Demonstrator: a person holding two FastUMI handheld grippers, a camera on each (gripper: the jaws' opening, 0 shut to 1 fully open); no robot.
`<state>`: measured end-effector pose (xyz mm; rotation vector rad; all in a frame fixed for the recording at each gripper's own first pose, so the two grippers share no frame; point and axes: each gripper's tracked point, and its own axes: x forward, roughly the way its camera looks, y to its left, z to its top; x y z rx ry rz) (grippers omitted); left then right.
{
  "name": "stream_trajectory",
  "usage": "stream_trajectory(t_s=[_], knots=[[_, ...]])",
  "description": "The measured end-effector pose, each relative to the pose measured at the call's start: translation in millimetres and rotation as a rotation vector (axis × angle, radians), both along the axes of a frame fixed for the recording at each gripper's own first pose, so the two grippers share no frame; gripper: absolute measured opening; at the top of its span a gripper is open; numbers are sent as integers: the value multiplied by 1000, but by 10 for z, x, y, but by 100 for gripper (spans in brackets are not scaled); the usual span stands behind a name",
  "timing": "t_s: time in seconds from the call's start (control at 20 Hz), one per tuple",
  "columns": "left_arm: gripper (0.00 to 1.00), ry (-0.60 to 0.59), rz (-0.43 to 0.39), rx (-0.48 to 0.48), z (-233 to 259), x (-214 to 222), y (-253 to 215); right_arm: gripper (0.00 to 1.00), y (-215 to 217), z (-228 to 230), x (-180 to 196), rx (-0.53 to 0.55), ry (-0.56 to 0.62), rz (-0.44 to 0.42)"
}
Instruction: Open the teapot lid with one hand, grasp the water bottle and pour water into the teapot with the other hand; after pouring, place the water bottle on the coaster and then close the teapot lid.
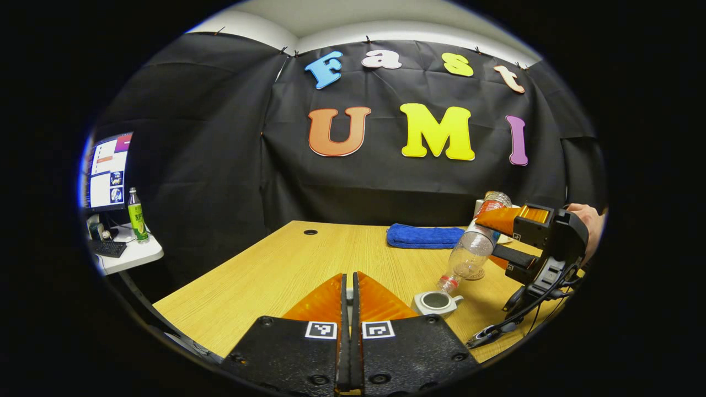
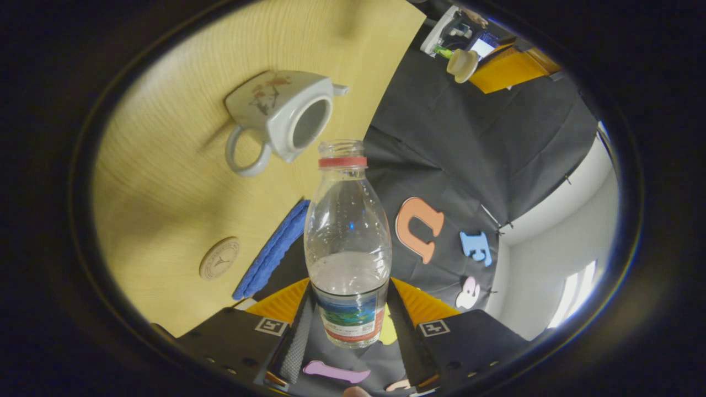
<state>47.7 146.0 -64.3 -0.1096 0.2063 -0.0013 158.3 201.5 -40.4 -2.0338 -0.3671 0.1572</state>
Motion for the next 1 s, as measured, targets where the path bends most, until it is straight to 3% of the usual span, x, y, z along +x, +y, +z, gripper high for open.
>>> stream_trajectory(t_s=[0.2,0.45,0.85,1.0], knots=[[3,1,6,-5,-2,-9,29,72,-55,-71,42,53,40,-4],[3,0,19,1,-8,-2,69,72,-182,-245,1,204,143,-27],[3,-17,-7,9,104,-4,-165,72,-412,-365,-31,622,358,-117],[3,-20,-24,26,158,7,-276,72,-470,-260,-45,826,418,-127]])
